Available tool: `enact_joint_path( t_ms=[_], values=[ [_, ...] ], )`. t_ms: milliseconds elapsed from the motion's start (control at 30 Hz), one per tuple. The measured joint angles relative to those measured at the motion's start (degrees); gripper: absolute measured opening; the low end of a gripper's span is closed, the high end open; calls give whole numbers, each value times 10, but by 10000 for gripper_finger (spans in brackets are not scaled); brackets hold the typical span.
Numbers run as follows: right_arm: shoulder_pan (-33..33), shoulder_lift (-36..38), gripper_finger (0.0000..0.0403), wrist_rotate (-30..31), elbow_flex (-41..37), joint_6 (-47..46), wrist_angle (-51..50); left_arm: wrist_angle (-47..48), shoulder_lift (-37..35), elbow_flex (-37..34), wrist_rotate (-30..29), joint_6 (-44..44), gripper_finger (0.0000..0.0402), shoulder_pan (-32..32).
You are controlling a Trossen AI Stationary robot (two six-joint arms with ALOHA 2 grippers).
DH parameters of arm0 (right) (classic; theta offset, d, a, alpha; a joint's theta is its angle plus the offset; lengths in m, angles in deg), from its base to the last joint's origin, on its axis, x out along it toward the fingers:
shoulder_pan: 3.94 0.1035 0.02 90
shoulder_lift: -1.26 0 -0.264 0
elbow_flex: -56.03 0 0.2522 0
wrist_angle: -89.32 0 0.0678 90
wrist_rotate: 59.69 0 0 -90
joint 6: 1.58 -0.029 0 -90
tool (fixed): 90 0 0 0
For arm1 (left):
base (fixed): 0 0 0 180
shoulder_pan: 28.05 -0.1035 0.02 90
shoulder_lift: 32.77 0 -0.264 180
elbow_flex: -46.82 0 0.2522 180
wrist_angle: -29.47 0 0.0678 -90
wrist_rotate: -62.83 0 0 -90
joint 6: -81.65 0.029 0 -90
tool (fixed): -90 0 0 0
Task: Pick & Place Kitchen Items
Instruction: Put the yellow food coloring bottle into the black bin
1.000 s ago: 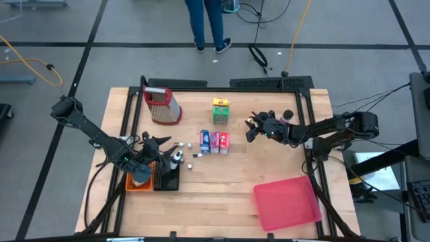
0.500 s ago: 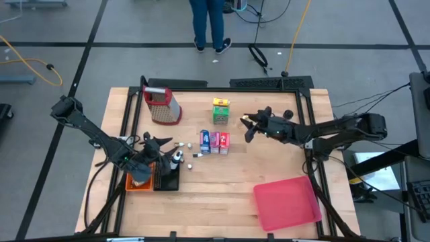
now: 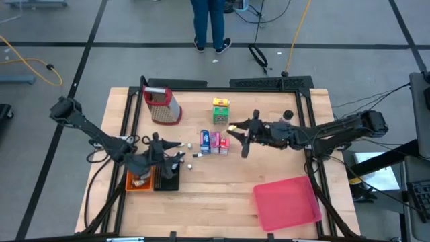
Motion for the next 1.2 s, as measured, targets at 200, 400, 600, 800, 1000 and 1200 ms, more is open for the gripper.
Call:
enact_joint_path(
  t_ms=[200,400,600,800,1000,1200],
  values=[
    [19,-53,110,-18,35,1,16,-72,0,0,99,50,223,-44],
    [20,-102,110,-60,74,1,34,-139,34,0,162,74,223,-85],
    [19,-142,110,-90,111,1,35,-210,85,0,233,92,223,-117],
    [23,-156,110,-91,129,3,34,-272,127,0,280,92,223,-144],
    [29,-155,110,-89,130,4,39,-329,166,0,313,92,223,-168],
    [30,-155,110,-89,130,4,42,-358,196,11,350,92,223,-188]
  ],
)
